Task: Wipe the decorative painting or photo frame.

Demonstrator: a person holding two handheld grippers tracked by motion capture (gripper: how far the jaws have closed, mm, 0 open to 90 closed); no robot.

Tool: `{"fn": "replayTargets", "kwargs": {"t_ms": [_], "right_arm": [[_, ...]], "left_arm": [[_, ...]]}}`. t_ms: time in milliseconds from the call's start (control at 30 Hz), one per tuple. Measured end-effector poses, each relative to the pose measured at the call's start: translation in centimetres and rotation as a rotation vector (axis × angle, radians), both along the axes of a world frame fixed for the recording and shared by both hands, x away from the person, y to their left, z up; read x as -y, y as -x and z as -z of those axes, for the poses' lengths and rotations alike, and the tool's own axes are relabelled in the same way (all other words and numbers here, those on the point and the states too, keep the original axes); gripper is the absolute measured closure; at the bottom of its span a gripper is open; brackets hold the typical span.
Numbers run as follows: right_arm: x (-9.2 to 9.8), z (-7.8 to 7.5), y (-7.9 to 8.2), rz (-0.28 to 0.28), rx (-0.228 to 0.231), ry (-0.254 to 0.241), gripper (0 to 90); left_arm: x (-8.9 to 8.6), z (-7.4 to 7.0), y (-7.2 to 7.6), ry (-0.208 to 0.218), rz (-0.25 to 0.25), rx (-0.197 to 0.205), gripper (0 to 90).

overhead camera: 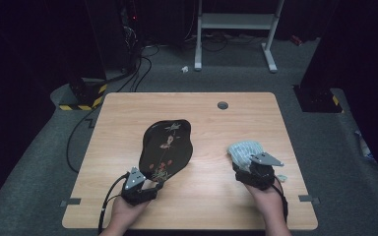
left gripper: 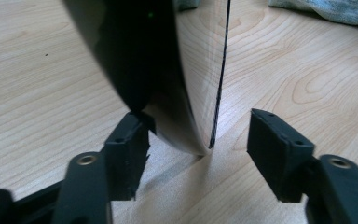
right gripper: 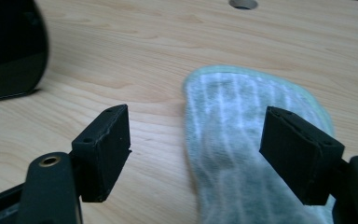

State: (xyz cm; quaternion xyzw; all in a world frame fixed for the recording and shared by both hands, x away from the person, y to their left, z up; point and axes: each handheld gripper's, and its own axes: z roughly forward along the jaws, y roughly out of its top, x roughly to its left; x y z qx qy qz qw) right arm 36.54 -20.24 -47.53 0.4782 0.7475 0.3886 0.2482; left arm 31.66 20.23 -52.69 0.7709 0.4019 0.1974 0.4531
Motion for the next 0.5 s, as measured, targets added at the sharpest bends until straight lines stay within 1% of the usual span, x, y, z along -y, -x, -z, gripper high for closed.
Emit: {"fn": "replayTargets", "kwargs": {"t_ms": [67,133,167,233,267,333,367,467,500], "right_arm": [[0.5,-0.2,-0.3,0.021,0.012,0.024,24.2],[0.9,-0.6,-0.6,0.036,0.011,0.045,24.1],[1.0,-0.8,-0.8,0.046,0.001,0.057,24.1],[1.2,-1.0,-1.2,0.043,-0.018,0.083,23.3],[1.2,-1.0,-1.5,0.037,-0.029,0.096,21.3],[1.3,-0.9,-2.1,0.022,-0.065,0.111,13.4],[1.4,-0.7,-2.4,0.024,-0.077,0.117,13.9],[1.9,-0.2,-3.2,0.024,-0.134,0.105,14.0],[2.0,0.0,-3.3,0.026,-0.143,0.102,14.4]], "left_arm": [[0.0,0.0,0.0,-0.001,-0.01,-0.003,37.6],[-0.3,0.0,0.0,0.022,-0.027,-0.001,38.0],[-0.3,0.0,0.0,0.033,-0.034,-0.005,38.5],[-0.4,0.0,-0.2,0.042,-0.043,-0.012,38.9],[-0.4,0.0,-0.2,0.047,-0.048,-0.016,38.9],[-0.5,0.0,-0.3,0.05,-0.051,-0.019,38.8],[-0.5,0.0,-0.3,0.051,-0.051,-0.017,38.7],[-0.4,0.0,-0.2,0.048,-0.052,-0.007,38.7],[-0.4,0.0,-0.2,0.048,-0.052,-0.008,38.6]]}}
